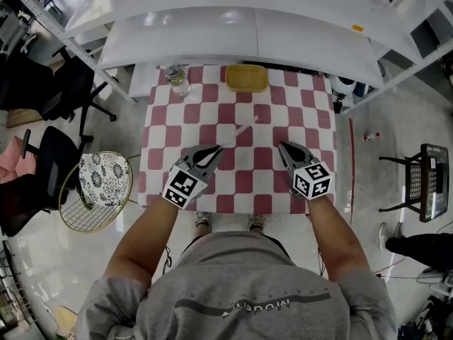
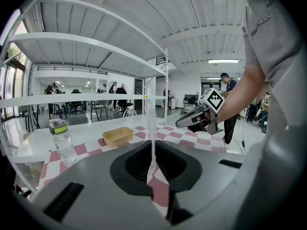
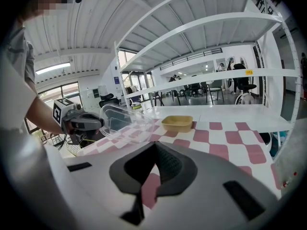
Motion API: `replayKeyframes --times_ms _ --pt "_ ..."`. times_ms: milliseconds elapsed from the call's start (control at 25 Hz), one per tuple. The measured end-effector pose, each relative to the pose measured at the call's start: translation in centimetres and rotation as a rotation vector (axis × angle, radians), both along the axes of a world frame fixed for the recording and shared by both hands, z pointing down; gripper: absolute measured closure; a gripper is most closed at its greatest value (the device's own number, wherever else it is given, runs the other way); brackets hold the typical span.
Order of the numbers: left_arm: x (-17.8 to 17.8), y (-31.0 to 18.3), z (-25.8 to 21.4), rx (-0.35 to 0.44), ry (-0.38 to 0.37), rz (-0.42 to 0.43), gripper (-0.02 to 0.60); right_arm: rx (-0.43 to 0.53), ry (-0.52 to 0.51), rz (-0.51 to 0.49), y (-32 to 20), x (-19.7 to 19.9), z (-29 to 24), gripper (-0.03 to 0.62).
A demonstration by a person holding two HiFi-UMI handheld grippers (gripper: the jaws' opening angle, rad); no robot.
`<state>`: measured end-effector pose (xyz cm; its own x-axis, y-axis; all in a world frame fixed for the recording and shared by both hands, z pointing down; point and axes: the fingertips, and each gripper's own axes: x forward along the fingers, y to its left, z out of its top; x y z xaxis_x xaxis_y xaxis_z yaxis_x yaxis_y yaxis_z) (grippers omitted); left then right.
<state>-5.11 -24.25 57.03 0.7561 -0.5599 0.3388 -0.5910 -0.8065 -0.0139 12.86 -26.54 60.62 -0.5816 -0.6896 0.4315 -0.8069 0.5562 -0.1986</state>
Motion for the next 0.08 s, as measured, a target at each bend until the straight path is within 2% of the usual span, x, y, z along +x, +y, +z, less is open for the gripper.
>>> replayKeyframes --times_ms 80 --pt "-0.11 0.02 0.07 0.000 -0.005 0.006 0.549 -0.001 0.000 0.001 -0.08 -0.08 -0.04 0.571"
